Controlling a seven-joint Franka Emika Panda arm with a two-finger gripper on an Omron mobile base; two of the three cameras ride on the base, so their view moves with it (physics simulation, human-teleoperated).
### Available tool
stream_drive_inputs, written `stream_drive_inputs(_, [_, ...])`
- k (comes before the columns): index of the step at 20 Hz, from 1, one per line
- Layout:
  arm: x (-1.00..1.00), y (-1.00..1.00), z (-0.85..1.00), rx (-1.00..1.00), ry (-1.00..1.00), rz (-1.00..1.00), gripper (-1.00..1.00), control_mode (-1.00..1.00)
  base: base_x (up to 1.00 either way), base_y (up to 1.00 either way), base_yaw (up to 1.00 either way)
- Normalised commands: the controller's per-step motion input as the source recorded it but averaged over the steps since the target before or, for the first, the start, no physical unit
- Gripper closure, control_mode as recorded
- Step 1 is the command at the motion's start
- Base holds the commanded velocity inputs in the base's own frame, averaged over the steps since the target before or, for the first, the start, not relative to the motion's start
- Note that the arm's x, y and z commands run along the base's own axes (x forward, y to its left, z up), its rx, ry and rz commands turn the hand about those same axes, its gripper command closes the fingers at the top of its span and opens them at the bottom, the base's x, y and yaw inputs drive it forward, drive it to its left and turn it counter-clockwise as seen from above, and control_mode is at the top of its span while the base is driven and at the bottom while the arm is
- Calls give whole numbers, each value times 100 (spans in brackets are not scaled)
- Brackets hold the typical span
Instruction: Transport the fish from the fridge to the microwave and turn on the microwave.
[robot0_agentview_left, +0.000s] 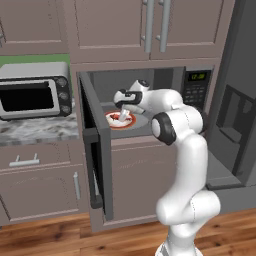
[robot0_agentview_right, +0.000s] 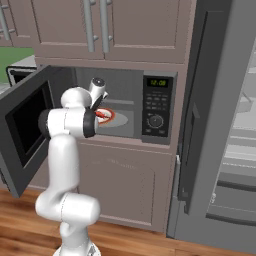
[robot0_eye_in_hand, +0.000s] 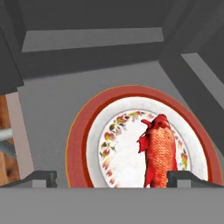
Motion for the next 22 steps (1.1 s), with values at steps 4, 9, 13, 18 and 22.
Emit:
stream_drive_inputs(4, [-29,0,19,0,0,5,-100,-100,0,0,0])
stream_drive_inputs(9, [-33,0,12,0,0,4,-100,-100,0,0,0])
stream_drive_inputs(13, [-38,-2,4,0,0,4,-100,-100,0,0,0])
stream_drive_inputs(18, [-44,-6,6,0,-1,2,-100,-100,0,0,0])
stream_drive_inputs(22, [-43,-9,6,0,-1,0,-100,-100,0,0,0])
